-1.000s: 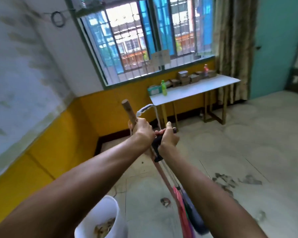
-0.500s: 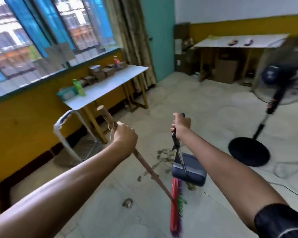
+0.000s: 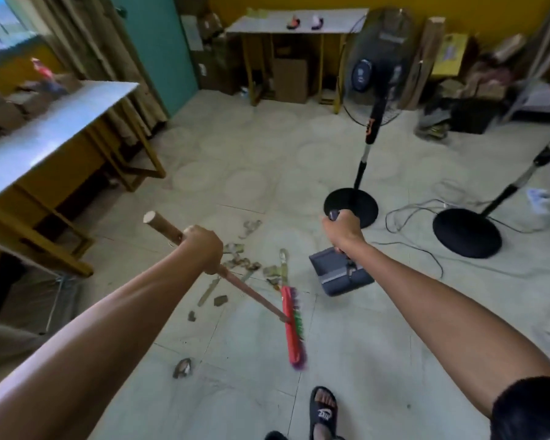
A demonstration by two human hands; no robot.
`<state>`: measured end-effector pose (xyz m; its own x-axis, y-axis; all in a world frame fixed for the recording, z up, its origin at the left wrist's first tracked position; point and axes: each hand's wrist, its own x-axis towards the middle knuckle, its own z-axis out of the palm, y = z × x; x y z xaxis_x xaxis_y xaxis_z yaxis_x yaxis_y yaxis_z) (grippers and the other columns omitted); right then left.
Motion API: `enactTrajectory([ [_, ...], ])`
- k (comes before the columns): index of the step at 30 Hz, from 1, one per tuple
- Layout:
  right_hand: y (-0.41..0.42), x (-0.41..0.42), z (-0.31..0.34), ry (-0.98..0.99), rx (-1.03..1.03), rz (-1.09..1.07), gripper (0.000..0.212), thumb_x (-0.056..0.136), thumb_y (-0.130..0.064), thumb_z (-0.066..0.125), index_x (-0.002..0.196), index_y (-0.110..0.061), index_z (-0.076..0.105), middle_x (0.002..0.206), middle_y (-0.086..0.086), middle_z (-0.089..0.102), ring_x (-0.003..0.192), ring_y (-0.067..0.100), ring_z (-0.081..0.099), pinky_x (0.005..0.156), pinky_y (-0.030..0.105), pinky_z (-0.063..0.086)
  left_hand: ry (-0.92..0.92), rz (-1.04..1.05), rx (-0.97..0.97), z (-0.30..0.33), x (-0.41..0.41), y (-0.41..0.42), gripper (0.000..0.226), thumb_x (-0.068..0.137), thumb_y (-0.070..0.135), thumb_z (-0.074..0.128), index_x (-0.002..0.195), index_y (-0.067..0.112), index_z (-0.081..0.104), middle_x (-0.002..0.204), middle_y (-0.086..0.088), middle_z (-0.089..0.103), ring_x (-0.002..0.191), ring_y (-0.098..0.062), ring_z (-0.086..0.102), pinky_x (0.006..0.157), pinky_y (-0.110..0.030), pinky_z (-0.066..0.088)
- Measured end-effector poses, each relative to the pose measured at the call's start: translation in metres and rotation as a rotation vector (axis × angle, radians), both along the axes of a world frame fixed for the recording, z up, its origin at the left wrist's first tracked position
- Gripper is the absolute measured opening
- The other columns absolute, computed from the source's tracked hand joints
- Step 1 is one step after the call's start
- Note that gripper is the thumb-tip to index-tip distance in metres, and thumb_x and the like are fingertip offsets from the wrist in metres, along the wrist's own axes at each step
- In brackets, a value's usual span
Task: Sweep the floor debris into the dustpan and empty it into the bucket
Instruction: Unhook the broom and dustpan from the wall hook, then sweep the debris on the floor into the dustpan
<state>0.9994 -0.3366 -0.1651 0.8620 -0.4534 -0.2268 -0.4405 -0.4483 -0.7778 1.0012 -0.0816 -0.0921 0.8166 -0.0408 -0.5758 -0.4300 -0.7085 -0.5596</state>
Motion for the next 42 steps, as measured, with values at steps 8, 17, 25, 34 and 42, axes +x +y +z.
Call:
enactTrajectory([
  [8, -0.036, -0.001, -0.059, 0.211, -0.237, 0.206, 0.040, 0.091, -0.016, 0.050, 0.055, -0.014, 0.032, 0.069, 0.010, 0.048, 0.067, 0.028, 0.048, 0.060, 0.032, 0.035, -0.085, -0.275, -0.021, -0.077, 0.049, -0.041, 0.019, 0.095, 0.027, 0.059, 0.103, 0.014, 0.070, 0.093, 0.000, 0.070, 0.085, -0.018, 0.069, 0.060, -0.027, 0.044],
  [17, -0.038, 0.012, -0.097, 0.450, -0.365, 0.283, 0.013, 0.094, -0.020, 0.050, 0.086, -0.009, 0.051, 0.087, 0.008, 0.052, 0.073, 0.028, 0.054, 0.059, 0.030, 0.040, 0.039, -0.551, 0.011, -0.151, 0.113, -0.095, 0.013, 0.092, 0.018, 0.062, 0.100, 0.017, 0.071, 0.091, 0.002, 0.070, 0.085, -0.019, 0.069, 0.074, -0.029, 0.056],
  [25, 0.016, 0.067, -0.122, 0.592, -0.320, 0.170, 0.018, 0.087, -0.008, 0.053, 0.069, -0.008, 0.048, 0.084, 0.014, 0.061, 0.067, 0.029, 0.059, 0.051, 0.027, 0.041, 0.074, -0.705, -0.024, -0.192, 0.208, -0.082, 0.007, 0.090, 0.016, 0.061, 0.089, 0.020, 0.066, 0.081, 0.004, 0.064, 0.074, -0.014, 0.064, 0.060, -0.025, 0.041],
  [34, 0.088, 0.151, -0.116, 0.719, -0.313, 0.126, 0.036, 0.090, -0.011, 0.052, 0.060, -0.018, 0.033, 0.072, 0.002, 0.048, 0.072, 0.024, 0.054, 0.052, 0.026, 0.037, 0.050, -0.580, 0.016, -0.196, 0.350, -0.006, 0.003, 0.085, 0.013, 0.067, 0.085, 0.016, 0.066, 0.070, 0.004, 0.060, 0.061, -0.014, 0.060, 0.053, -0.023, 0.044],
  [42, 0.118, 0.238, -0.099, 0.652, -0.344, 0.179, 0.020, 0.092, -0.017, 0.052, 0.106, -0.006, 0.060, 0.111, 0.014, 0.065, 0.100, 0.032, 0.064, 0.069, 0.029, 0.043, -0.119, -0.455, -0.167, -0.158, 0.442, 0.083, 0.019, 0.090, 0.017, 0.057, 0.101, 0.021, 0.072, 0.096, 0.003, 0.072, 0.092, -0.019, 0.068, 0.074, -0.031, 0.051],
])
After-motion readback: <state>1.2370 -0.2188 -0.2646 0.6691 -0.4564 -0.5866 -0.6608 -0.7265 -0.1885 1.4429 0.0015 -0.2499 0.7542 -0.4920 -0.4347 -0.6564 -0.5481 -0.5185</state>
